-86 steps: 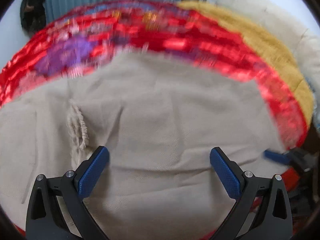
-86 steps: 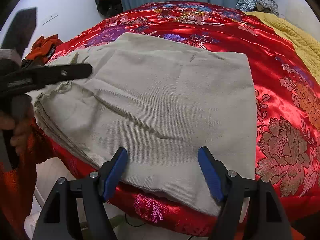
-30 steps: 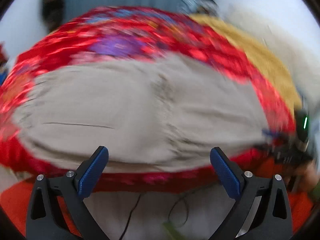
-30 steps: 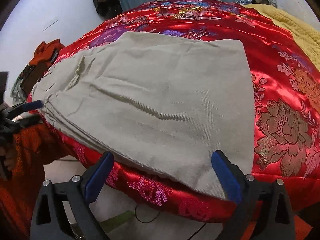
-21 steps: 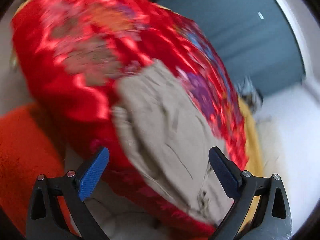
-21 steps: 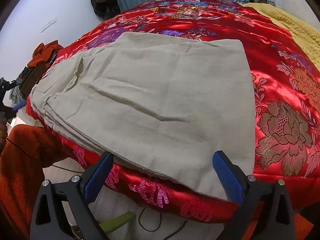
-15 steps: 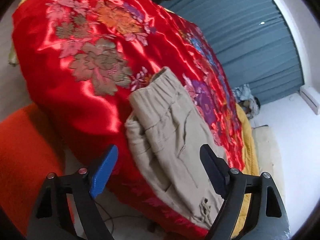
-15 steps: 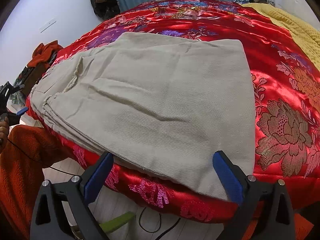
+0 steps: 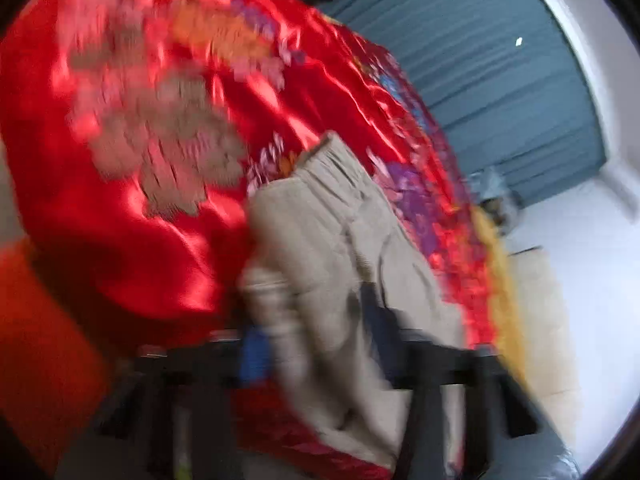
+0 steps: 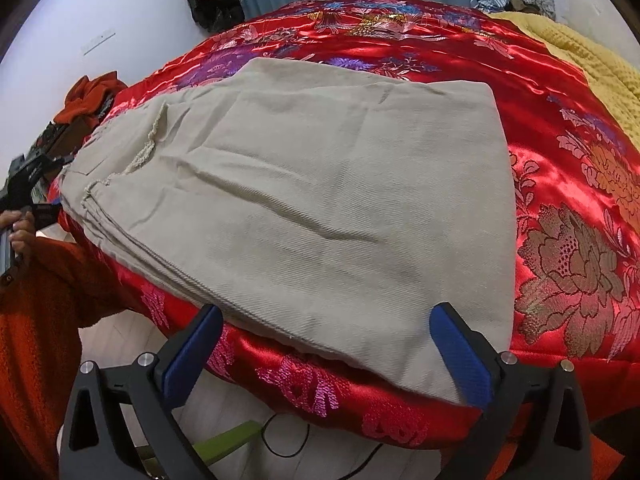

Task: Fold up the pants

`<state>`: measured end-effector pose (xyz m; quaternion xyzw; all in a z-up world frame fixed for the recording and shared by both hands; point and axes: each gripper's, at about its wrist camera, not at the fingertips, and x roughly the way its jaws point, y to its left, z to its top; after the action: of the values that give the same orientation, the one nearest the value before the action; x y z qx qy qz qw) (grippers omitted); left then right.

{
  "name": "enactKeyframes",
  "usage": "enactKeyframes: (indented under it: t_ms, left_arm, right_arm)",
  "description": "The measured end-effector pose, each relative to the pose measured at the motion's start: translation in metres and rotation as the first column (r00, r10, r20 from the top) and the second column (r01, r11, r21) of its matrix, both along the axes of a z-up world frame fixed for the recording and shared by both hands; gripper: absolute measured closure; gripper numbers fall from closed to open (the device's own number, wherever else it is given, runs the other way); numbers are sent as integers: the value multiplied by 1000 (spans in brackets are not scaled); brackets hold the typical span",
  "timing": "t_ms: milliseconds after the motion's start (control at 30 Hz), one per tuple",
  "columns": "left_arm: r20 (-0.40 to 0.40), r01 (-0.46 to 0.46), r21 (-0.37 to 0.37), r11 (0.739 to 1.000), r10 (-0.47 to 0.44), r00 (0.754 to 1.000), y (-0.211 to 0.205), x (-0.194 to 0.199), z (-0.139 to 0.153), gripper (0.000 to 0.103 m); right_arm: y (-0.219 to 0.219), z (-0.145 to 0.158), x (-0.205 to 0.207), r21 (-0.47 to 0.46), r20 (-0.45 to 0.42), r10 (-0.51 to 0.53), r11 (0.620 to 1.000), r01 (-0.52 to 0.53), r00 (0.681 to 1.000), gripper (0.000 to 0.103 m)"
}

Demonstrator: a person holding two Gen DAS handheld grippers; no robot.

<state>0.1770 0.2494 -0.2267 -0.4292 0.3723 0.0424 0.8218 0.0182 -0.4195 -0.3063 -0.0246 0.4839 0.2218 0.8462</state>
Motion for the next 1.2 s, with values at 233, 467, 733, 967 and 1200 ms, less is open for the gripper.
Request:
enactKeyframes:
  t_ms: [233, 467, 733, 967, 1200]
  left_arm:
    - [88, 71, 190, 979, -89, 992, -44, -5, 82, 84]
    - [184, 377, 536, 755, -541, 821, -212, 2, 184, 83]
    - [51, 659, 516, 548, -787, 614, -406, 49, 111, 84]
    - [-228, 721, 617, 315, -805, 547, -485, 35, 28, 48]
    - [-39, 720, 542, 434, -843, 537, -393, -17, 96, 23]
  right_arm:
    - [-6, 2, 1, 32, -8, -8, 999, 8, 1000, 0]
    - [-56, 35, -1, 307, 1, -152, 941, 144, 988, 5]
    - [-144, 58, -10, 457, 78, -482, 795, 399, 872, 5]
    - [-184, 46, -13, 514, -12, -595, 686, 515, 804, 6]
    - [-181, 43, -8, 537, -17, -556, 696, 477, 831, 6]
